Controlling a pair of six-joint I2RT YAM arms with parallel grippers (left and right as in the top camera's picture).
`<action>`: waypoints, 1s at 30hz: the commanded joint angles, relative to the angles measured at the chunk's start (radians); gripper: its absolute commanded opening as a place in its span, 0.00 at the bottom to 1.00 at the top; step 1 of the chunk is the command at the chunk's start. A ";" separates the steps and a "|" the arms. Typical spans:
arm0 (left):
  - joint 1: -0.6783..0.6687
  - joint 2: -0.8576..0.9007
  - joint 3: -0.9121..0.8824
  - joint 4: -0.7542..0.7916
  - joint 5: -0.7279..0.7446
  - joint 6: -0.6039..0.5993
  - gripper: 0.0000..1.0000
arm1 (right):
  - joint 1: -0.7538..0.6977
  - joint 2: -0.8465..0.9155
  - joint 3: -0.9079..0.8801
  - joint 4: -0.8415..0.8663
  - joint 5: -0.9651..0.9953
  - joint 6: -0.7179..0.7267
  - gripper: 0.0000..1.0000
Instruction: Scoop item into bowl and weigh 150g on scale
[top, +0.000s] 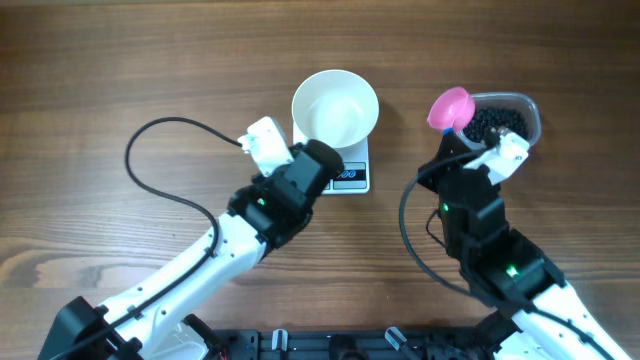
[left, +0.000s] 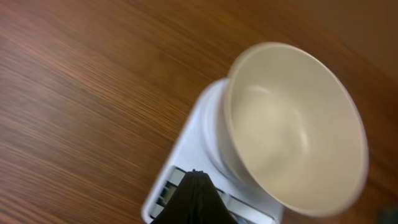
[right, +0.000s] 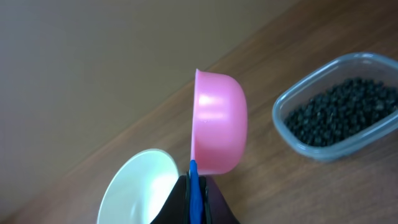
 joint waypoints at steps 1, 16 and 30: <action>0.073 -0.005 -0.002 -0.053 -0.048 0.013 0.04 | -0.046 0.057 0.012 0.062 0.060 -0.031 0.04; 0.035 -0.007 -0.002 -0.056 0.216 0.003 0.04 | -0.131 0.053 0.012 0.144 -0.063 -0.144 0.04; -0.120 0.114 -0.003 -0.062 0.121 -0.290 0.04 | -0.131 -0.005 0.012 0.003 -0.335 -0.207 0.04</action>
